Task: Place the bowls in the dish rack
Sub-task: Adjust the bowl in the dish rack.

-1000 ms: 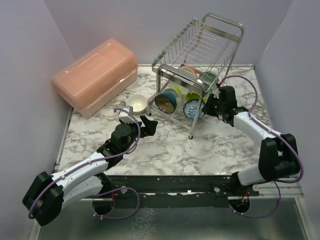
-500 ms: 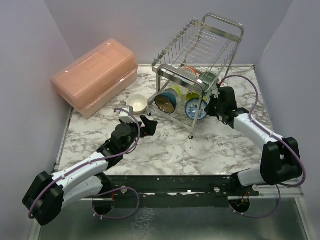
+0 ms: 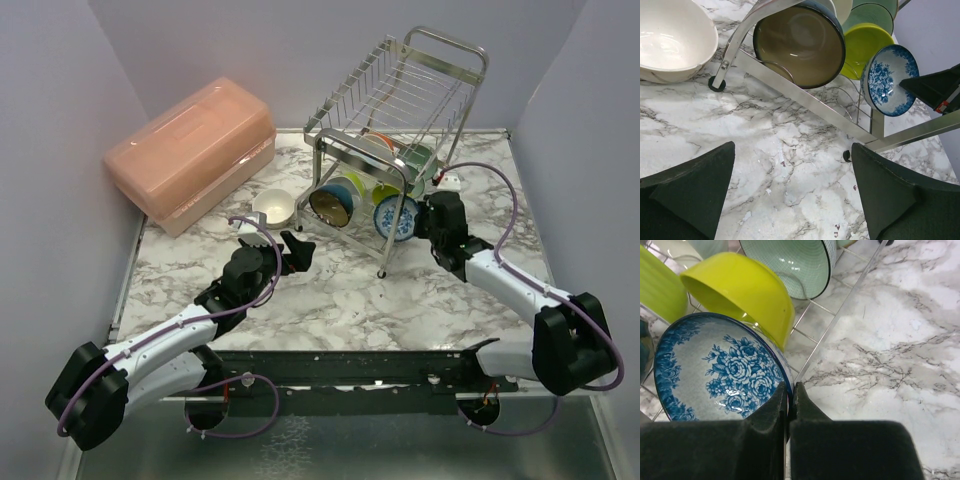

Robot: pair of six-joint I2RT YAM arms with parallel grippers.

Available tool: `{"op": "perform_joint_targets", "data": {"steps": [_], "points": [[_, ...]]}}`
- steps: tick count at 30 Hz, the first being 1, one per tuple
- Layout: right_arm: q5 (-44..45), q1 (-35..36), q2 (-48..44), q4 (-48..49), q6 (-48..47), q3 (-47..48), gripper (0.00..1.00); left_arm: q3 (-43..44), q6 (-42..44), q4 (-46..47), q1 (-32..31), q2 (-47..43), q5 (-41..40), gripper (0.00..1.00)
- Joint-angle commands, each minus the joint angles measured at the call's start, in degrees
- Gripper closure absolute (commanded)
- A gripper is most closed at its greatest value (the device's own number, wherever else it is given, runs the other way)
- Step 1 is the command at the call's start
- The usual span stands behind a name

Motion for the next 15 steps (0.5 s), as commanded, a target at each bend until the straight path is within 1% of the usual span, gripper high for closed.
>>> {"op": "perform_joint_targets", "data": {"steps": [1, 4, 10, 11, 15], "points": [[6.14, 2.25, -2.28, 12.35, -3.24, -1.67, 0.99, 0.93, -0.7, 0.49, 0.23, 0.41, 1.34, 0.02], [8.06, 3.67, -2.81, 15.67, -4.37, -2.75, 0.99, 1.68, -0.94, 0.74, 0.27, 1.04, 3.32, 0.03], [9.89, 5.03, -3.99, 20.13, -5.08, -4.55, 0.99, 5.07, -0.79, 2.71, -0.56, 6.38, 11.41, 0.18], [10.04, 5.09, -4.23, 20.59, -5.12, -4.88, 0.99, 5.59, -0.09, 3.49, -1.45, 7.23, 11.75, 0.21], [10.45, 5.37, -4.82, 21.83, -5.35, -5.6, 0.99, 6.94, 5.13, 9.61, -6.66, 10.55, 11.18, 0.37]]}}
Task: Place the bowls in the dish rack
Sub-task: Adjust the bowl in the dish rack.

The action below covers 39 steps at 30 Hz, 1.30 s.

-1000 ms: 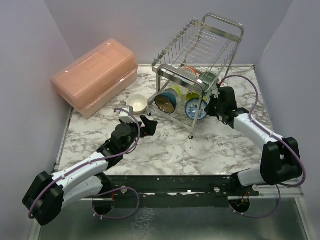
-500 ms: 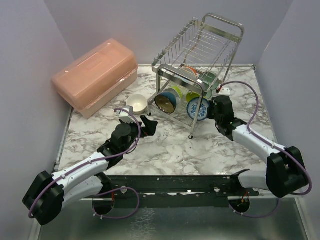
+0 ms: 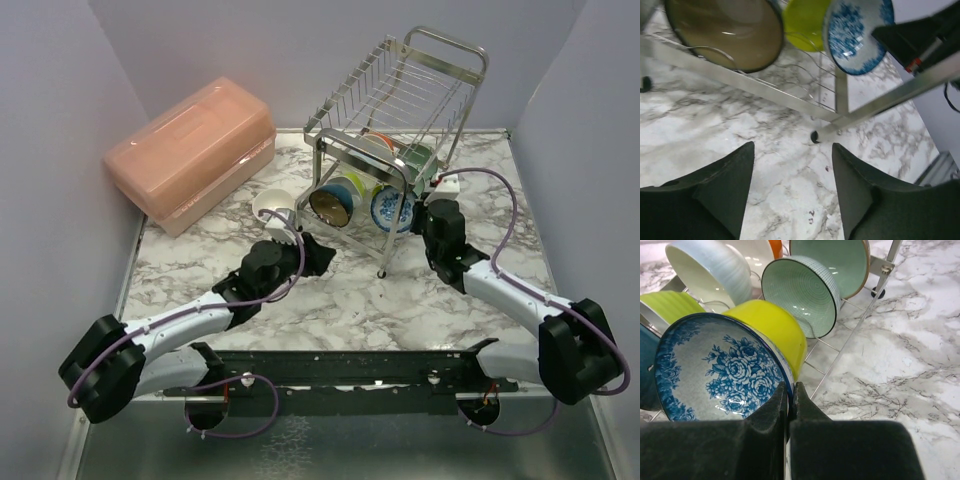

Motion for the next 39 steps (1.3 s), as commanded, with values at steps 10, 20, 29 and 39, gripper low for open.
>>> {"op": "perform_joint_targets", "data": {"steps": [10, 20, 29, 39], "points": [[1.42, 0.54, -1.47, 7.6, 0.82, -1.74, 0.99, 8.67, 16.72, 21.58, -8.8, 17.92, 6.19, 0.59], [-0.56, 0.54, -0.99, 8.24, 1.61, -2.29, 0.99, 17.12, 9.08, 32.5, -8.87, 33.74, 0.15, 0.76], [-2.04, 0.55, -1.38, 7.96, 2.83, -2.36, 0.99, 23.31, 6.3, 34.48, -8.98, 43.12, -2.19, 0.83], [-4.55, 0.54, -1.4, 9.29, 3.02, -2.83, 0.99, 25.73, 6.88, 34.67, -8.7, 49.55, -2.84, 0.9]]}}
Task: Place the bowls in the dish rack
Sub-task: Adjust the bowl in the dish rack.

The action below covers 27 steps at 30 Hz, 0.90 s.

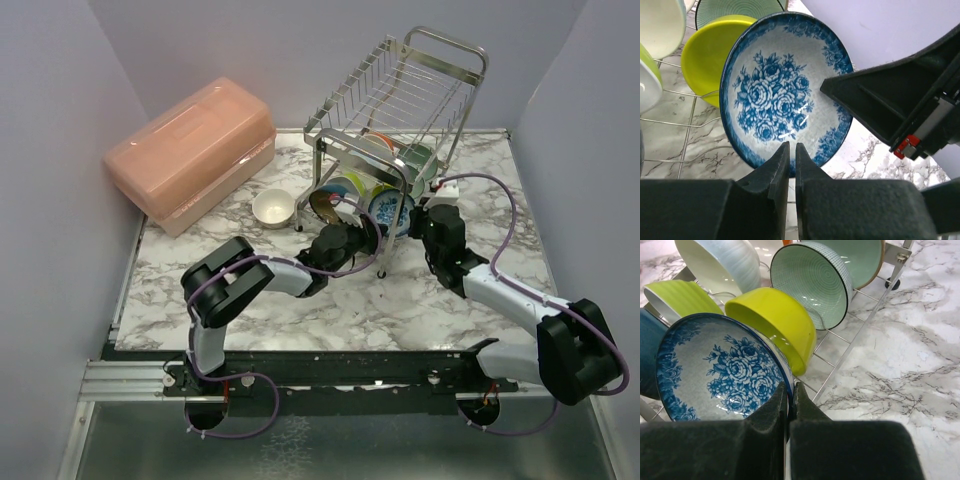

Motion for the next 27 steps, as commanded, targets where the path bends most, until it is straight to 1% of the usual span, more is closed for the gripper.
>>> {"op": "perform_joint_targets", "data": {"steps": [1, 6, 11, 15, 21, 23, 25, 27], "points": [[-2.64, 0.29, -0.81, 6.07, 1.42, -0.1, 0.99, 1.9, -0.26, 1.27, 0.12, 3.75, -1.21, 0.9], [-3.09, 0.28, -1.07, 6.36, 2.06, -0.61, 0.99, 2.79, -0.34, 2.19, 0.65, 6.5, -1.31, 0.93], [-2.9, 0.28, -1.38, 7.31, 2.39, -1.27, 0.99, 3.26, -1.05, 3.0, 1.54, 8.68, 0.3, 0.94], [-2.69, 0.28, -1.18, 8.05, 1.81, -1.23, 0.99, 2.65, 0.27, 3.08, 1.68, 8.41, 1.05, 0.95], [-5.31, 0.28, 0.13, 9.49, 1.07, -0.76, 0.89, 0.82, 0.82, 3.08, 1.81, 8.34, 1.79, 1.0], [-5.29, 0.28, 0.7, 9.77, 0.91, -0.62, 0.88, 0.42, 1.17, 3.04, 1.95, 8.26, 2.45, 1.0], [-4.92, 0.28, 1.23, 10.58, 0.51, -0.75, 0.9, 0.0, 1.69, 2.83, 1.89, 8.08, 3.04, 1.0], [-3.42, 0.32, 2.03, 11.74, 0.22, -0.9, 0.97, -0.31, 2.19, 1.79, 1.92, 7.57, 3.36, 1.0]]}}
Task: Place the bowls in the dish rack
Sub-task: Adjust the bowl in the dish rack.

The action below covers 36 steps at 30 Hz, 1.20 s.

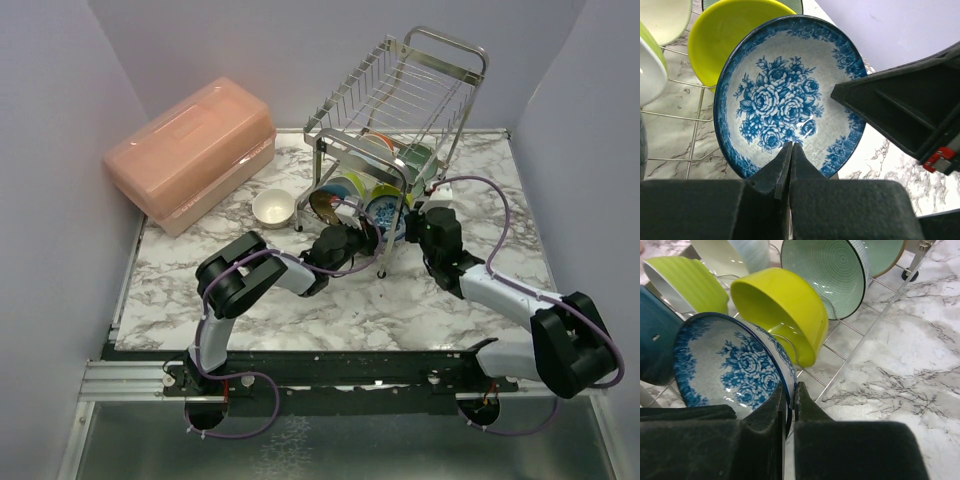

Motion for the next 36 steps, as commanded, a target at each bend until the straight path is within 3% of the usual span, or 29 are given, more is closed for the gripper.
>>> {"op": "perform_joint_targets", "data": {"steps": [1, 9, 14, 19, 25, 32, 36], "points": [[0.67, 0.36, 0.82, 9.48, 0.36, 0.92, 0.99, -1.89, 2.41, -3.83, 0.38, 0.33, 2.11, 1.0], [1.33, 0.42, 1.66, 10.58, -1.24, 1.57, 0.98, -3.61, 2.7, -9.34, 0.33, -2.45, 1.76, 1.0], [-0.45, 0.45, 1.91, 10.98, -1.17, 1.33, 0.9, -2.61, 2.63, -14.77, 0.36, -3.04, 1.57, 1.0], [-6.71, 0.46, 0.66, 9.93, -0.95, 0.99, 0.78, -0.51, 2.78, -17.7, 0.38, -0.71, 0.68, 1.0], [-15.38, 0.46, -0.17, 9.01, 1.51, 0.0, 0.72, 3.35, 3.25, -19.75, 0.38, 2.53, 1.31, 1.0], [-15.34, 0.46, -0.57, 7.28, 5.22, -0.14, 0.7, 4.69, 3.75, -21.09, 0.62, 3.46, 1.48, 1.0], [-11.84, 0.46, -1.15, 3.06, 6.45, 1.11, 0.62, 3.6, 4.9, -21.0, 0.64, 0.65, 1.87, 1.0]]}}
